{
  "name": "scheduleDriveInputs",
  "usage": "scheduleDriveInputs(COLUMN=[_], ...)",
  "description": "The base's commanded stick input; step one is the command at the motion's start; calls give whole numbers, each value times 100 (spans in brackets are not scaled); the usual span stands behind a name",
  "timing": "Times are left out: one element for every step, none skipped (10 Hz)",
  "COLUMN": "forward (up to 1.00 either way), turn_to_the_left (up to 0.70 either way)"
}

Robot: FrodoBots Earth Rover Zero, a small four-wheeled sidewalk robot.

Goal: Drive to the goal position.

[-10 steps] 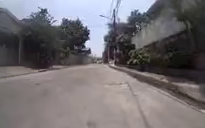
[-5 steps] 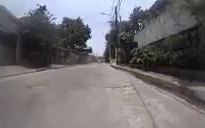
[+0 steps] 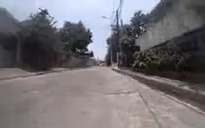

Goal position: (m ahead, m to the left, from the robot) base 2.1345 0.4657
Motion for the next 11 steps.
scheduleDriveInputs(forward=[85, 85, 85, 85, 85, 85, 85, 85, 85, 85, 85], turn_to_the_left=[0, 0, 0, 0, 0, 0, 0, 0, 0, 0, 0])
